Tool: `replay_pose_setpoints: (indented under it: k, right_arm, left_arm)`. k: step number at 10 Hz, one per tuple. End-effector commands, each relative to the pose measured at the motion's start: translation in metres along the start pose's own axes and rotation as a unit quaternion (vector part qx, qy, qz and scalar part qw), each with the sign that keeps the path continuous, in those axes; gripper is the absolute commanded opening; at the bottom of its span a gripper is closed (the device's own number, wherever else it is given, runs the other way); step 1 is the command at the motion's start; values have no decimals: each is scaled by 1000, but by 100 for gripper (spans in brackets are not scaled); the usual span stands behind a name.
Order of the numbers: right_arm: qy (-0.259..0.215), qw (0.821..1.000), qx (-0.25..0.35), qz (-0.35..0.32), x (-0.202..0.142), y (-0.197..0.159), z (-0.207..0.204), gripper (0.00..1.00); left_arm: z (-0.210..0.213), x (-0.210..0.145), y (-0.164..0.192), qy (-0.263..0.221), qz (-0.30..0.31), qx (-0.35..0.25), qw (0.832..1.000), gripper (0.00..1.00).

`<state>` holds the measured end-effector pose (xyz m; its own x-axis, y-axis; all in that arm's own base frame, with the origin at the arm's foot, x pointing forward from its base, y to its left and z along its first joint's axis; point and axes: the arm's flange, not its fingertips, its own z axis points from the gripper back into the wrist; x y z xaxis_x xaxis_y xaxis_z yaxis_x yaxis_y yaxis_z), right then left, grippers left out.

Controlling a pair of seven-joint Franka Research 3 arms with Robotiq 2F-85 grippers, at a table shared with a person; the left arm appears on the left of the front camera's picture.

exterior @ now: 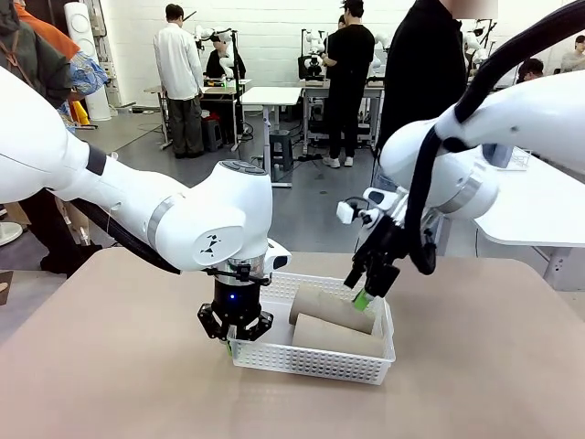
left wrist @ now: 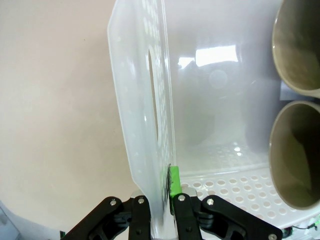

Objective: Clean and organize the cups into the basket.
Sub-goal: Pick up the Reusable plastic cup from the right side of the table and stack it inside the Organizing basket in the center of the table.

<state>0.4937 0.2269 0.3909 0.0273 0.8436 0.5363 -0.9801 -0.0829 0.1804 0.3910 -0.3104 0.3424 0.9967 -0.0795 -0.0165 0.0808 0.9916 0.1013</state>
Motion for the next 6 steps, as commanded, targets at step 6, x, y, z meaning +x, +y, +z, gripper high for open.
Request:
replay_pose_setpoints:
  k: [6]
  right_arm:
    - [-111, 989, -76, 57, -72, 99, 69, 100]
  left_arm:
    - [-2, -2, 0, 3, 1, 5, 1000, 0]
